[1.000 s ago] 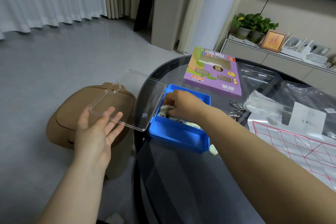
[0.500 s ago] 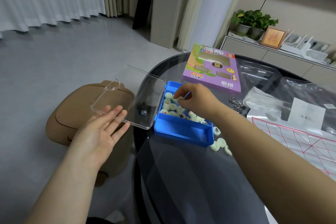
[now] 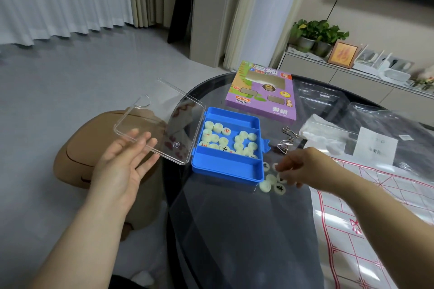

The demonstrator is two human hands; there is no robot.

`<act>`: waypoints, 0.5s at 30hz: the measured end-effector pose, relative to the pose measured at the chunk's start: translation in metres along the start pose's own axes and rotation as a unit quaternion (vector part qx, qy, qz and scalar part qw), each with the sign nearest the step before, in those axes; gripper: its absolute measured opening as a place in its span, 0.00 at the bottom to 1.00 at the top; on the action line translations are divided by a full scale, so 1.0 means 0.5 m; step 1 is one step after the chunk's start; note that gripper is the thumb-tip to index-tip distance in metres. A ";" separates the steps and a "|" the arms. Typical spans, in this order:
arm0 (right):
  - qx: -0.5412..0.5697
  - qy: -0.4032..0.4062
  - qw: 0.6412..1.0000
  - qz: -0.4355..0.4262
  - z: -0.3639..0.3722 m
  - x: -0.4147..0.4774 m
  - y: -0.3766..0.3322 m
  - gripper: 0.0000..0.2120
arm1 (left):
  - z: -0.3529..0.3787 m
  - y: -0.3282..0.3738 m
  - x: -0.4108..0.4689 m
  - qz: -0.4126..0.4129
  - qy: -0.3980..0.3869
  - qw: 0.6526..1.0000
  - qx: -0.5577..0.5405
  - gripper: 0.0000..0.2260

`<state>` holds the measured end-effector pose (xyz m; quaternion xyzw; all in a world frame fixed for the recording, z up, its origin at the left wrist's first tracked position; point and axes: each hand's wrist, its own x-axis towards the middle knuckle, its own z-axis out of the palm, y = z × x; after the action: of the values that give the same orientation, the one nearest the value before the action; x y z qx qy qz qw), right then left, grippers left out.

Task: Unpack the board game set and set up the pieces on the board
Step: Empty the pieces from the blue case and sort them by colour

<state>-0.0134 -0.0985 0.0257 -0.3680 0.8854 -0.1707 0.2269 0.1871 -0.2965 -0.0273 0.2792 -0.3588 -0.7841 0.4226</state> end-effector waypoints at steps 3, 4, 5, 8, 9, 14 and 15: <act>-0.039 0.065 0.997 -0.024 -0.007 0.004 -0.008 0.05 | -0.003 0.003 0.003 0.011 0.008 1.000 -0.001 0.09; -0.048 0.087 0.994 -0.041 -0.011 0.010 -0.019 0.07 | -0.004 0.004 0.004 0.014 0.011 1.000 -0.002 0.09; -0.052 0.100 0.992 -0.060 -0.014 0.018 -0.035 0.08 | -0.005 0.005 0.005 0.017 0.014 1.000 -0.003 0.09; -0.065 0.077 0.987 -0.126 -0.001 0.061 -0.102 0.13 | -0.005 0.005 0.009 0.021 0.018 1.000 -0.004 0.09; -0.075 0.062 0.984 -0.149 0.010 0.078 -0.127 0.14 | -0.005 0.004 0.010 0.024 0.019 1.000 0.000 0.09; -0.141 -0.002 0.972 -0.190 0.070 0.150 -0.204 0.16 | -0.009 0.002 0.015 0.034 0.020 0.999 0.014 0.09; -0.142 -0.005 0.973 -0.185 0.076 0.159 -0.208 0.15 | -0.009 0.002 0.015 0.034 0.020 0.999 0.014 0.09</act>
<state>0.0166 -0.2312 0.0209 -0.5544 0.8161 -0.0806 0.1419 0.1872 -0.3050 -0.0300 0.2883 -0.3707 -0.7587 0.4515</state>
